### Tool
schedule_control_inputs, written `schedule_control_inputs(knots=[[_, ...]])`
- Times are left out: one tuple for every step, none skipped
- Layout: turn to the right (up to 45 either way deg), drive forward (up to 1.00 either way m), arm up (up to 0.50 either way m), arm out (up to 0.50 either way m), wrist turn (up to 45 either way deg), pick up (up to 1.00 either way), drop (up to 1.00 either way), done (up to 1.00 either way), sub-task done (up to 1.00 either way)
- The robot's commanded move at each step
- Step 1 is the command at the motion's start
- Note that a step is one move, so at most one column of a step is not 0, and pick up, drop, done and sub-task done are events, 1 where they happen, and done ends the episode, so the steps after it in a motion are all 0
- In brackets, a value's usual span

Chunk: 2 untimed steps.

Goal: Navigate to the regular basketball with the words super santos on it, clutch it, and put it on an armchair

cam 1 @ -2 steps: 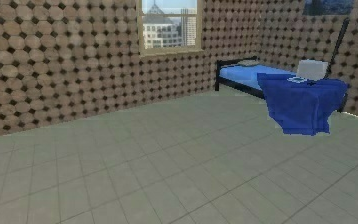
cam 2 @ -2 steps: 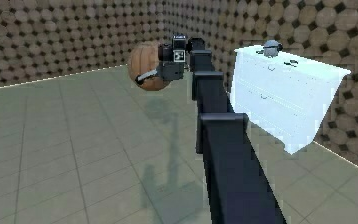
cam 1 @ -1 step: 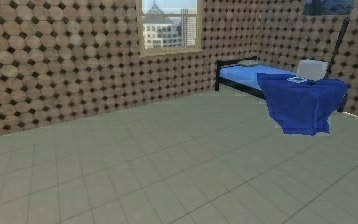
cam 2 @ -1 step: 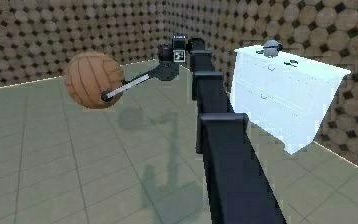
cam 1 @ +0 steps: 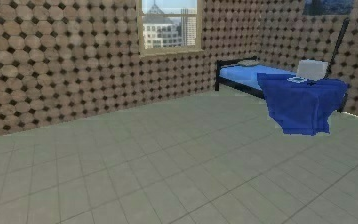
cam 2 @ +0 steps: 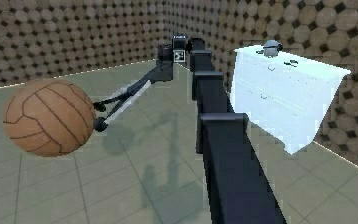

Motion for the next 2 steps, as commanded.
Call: schedule_control_inputs(knots=[[0.0,0.0,0.0,0.0,-18.0,0.0,0.0,0.0,0.0],[0.0,0.0,0.0,-0.44,0.0,0.0,0.0,0.0,0.0]])
